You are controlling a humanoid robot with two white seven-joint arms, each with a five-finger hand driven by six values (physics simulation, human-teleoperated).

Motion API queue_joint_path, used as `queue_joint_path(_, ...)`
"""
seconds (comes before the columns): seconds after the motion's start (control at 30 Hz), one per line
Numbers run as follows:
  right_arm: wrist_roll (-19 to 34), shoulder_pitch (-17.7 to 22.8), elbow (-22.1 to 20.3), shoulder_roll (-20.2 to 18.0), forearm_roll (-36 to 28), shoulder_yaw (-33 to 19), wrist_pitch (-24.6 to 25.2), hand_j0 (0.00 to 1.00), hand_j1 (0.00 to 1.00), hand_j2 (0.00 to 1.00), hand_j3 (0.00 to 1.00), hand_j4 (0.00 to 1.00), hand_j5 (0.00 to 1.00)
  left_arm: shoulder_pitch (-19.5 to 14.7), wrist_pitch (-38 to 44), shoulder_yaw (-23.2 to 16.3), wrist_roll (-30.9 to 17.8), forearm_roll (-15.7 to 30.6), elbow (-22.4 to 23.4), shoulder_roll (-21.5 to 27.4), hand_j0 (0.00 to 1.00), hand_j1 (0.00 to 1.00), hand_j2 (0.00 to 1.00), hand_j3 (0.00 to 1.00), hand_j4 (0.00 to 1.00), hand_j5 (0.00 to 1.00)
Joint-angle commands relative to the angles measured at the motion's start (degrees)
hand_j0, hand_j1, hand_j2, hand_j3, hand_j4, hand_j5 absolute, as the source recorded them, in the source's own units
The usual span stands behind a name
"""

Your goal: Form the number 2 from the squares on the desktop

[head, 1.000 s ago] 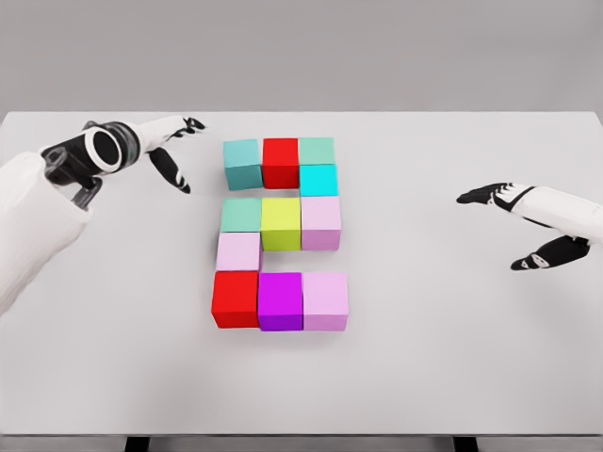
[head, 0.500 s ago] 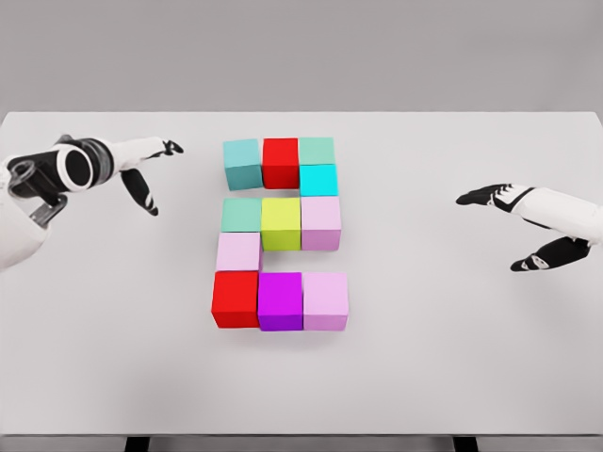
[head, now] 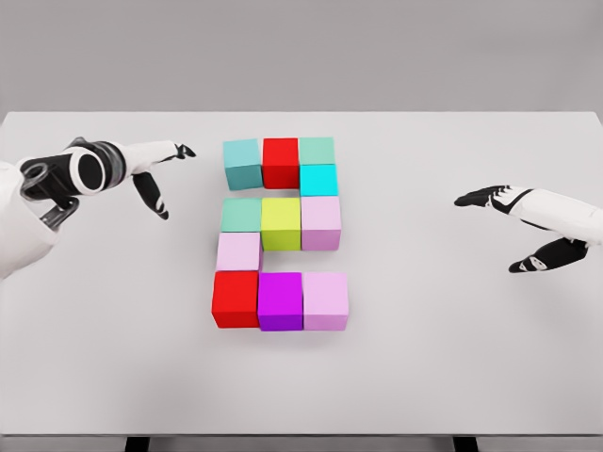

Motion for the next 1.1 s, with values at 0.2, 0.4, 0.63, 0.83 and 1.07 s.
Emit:
queue_joint_path(0.2, -0.02, 0.09, -0.32, -0.08, -0.43, 0.06, 0.16, 1.0, 1.0, 1.0, 1.0, 1.0, 1.0, 0.0, -0.14, 0.01, 0.02, -1.87, 1.64, -2.57, 1.0, 1.0, 1.0, 1.0, 1.0, 1.0)
queue_joint_path(0.4, -0.02, 0.09, -0.41, -0.08, -0.43, 0.15, 0.16, 1.0, 1.0, 1.0, 1.0, 1.0, 1.0, -0.44, -0.14, 0.01, 0.02, -2.4, 2.78, -4.51, 1.0, 1.0, 1.0, 1.0, 1.0, 1.0)
queue_joint_path(0.63, -0.02, 0.09, -0.41, -0.08, -0.25, 0.15, 0.16, 1.0, 1.0, 1.0, 1.0, 1.0, 1.0, -0.35, -0.14, 0.01, 0.02, -2.4, 2.78, -4.59, 1.0, 1.0, 1.0, 1.0, 1.0, 1.0)
queue_joint_path(0.83, -0.02, 0.18, -0.68, -0.08, -0.16, 0.24, 0.16, 1.0, 1.0, 1.0, 1.0, 1.0, 1.0, -0.26, -0.14, 0.01, 0.02, -2.4, 2.69, -5.03, 1.0, 1.0, 1.0, 1.0, 1.0, 1.0)
queue_joint_path(1.07, -0.02, 0.18, -0.85, -0.08, -0.08, 0.24, 0.16, 1.0, 1.0, 1.0, 1.0, 1.0, 1.0, -0.26, -0.14, 0.01, 0.02, -2.4, 2.69, -5.47, 1.0, 1.0, 1.0, 1.0, 1.0, 1.0)
